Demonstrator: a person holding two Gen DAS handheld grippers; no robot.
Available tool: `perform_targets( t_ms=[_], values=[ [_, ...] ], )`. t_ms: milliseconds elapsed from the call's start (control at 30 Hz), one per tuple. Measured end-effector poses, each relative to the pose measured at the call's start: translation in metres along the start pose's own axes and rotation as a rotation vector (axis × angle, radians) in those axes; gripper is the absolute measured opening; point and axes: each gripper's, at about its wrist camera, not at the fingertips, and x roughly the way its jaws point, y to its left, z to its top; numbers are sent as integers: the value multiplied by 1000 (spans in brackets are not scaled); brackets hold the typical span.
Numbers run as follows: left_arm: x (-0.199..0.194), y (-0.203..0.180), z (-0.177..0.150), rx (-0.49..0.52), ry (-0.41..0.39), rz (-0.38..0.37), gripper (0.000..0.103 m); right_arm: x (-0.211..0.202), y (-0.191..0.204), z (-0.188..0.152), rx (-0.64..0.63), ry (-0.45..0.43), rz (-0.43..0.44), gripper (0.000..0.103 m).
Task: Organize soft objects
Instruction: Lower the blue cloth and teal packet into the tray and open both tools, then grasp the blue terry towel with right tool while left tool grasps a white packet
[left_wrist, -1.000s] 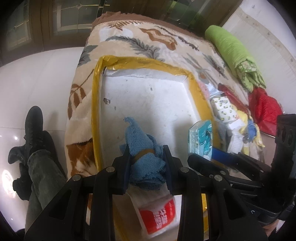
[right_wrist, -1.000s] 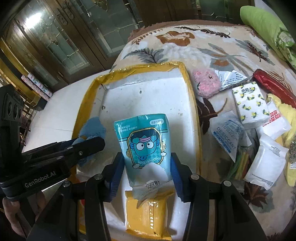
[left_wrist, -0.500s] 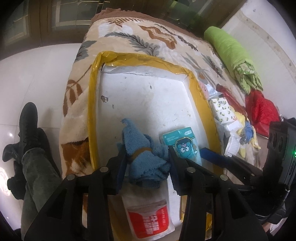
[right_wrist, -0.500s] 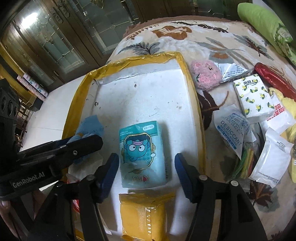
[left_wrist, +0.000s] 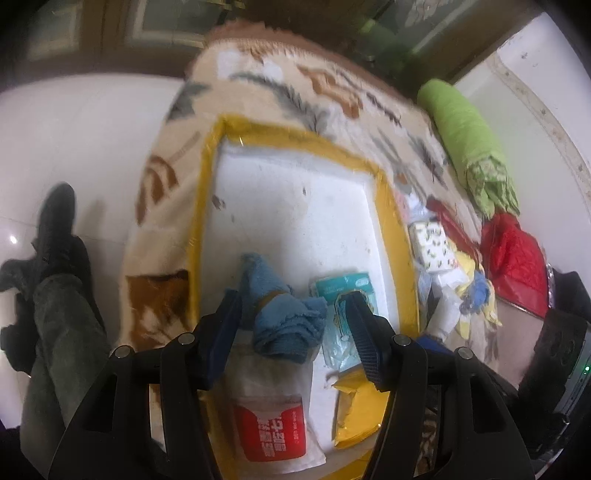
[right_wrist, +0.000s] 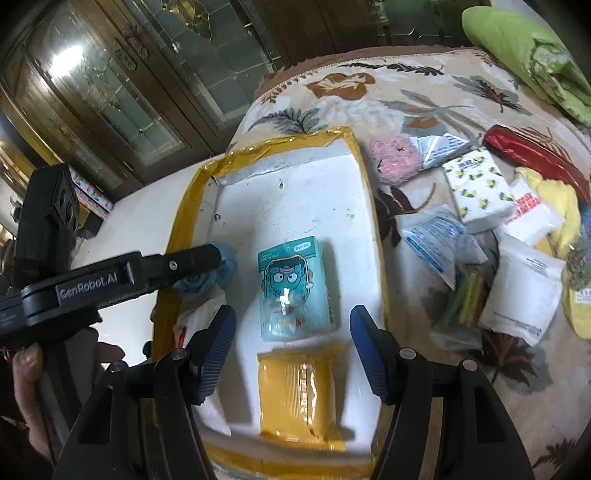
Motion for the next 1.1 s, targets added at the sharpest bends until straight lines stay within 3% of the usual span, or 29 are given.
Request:
perform_targets(
  t_ms=[67, 167, 400, 633, 800, 1100],
  values=[
    [-12, -4, -3, 12, -37, 32, 59, -11, -7, -4, 18, -16, 9, 64],
    [-31, -16, -13, 38, -70, 21, 59, -29, -20, -11, 44, -36, 27, 64],
    [-49, -73, -57, 59, -49, -101, 59, -77, -56, -34, 98, -74, 35, 64],
    [-38, -133, -88, 106, 18, -203, 59, -126, -99, -55, 165, -141, 10, 74],
    [-21, -167, -98, 164, 62, -189, 59, -145, -131, -69, 227, -163, -4, 75],
    [19, -190, -95, 198, 105, -172, 59, -142, -175, -66, 264, -160, -30, 75]
  ],
)
